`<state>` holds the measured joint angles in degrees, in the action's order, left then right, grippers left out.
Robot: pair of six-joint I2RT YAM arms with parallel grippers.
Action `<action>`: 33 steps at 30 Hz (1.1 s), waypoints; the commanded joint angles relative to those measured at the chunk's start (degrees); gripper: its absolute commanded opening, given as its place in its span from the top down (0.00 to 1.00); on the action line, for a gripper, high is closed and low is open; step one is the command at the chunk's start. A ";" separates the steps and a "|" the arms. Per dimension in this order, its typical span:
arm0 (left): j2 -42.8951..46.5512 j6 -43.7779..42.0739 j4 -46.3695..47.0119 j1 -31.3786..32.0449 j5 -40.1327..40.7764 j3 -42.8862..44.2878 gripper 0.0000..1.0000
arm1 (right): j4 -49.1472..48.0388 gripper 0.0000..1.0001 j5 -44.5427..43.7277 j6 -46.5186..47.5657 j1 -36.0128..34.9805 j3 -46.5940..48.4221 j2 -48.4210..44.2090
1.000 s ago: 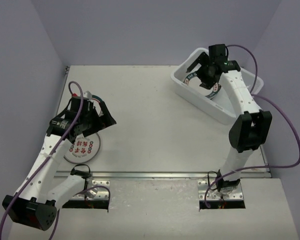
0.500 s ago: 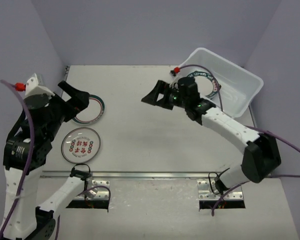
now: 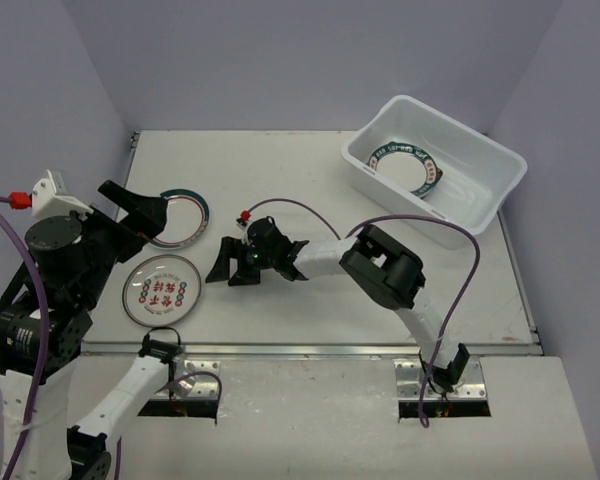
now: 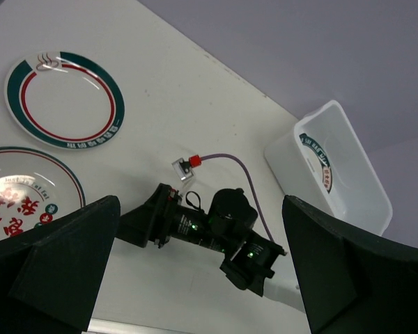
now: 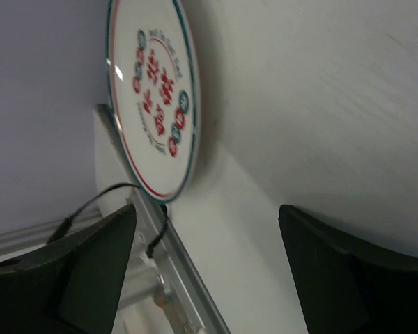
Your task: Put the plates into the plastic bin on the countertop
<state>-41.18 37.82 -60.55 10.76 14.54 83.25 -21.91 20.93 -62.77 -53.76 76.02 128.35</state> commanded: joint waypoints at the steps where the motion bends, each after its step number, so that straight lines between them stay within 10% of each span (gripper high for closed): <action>1: 1.39 0.23 -1.57 -0.04 -1.72 -0.59 0.00 | -2.44 0.14 1.13 -4.50 -1.40 10.46 7.85; 19: 2.26 -2.84 -3.36 -0.04 -2.94 -5.02 0.00 | 2.75 0.88 10.42 -13.87 -1.70 23.84 20.83; 33: -1.00 -1.26 7.19 0.05 -9.17 -9.85 0.00 | 10.02 1.00 15.90 -6.68 21.55 2.54 -20.43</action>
<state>-40.22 36.32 -59.89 10.79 8.27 74.89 -12.98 35.55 -72.84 -44.09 78.95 122.84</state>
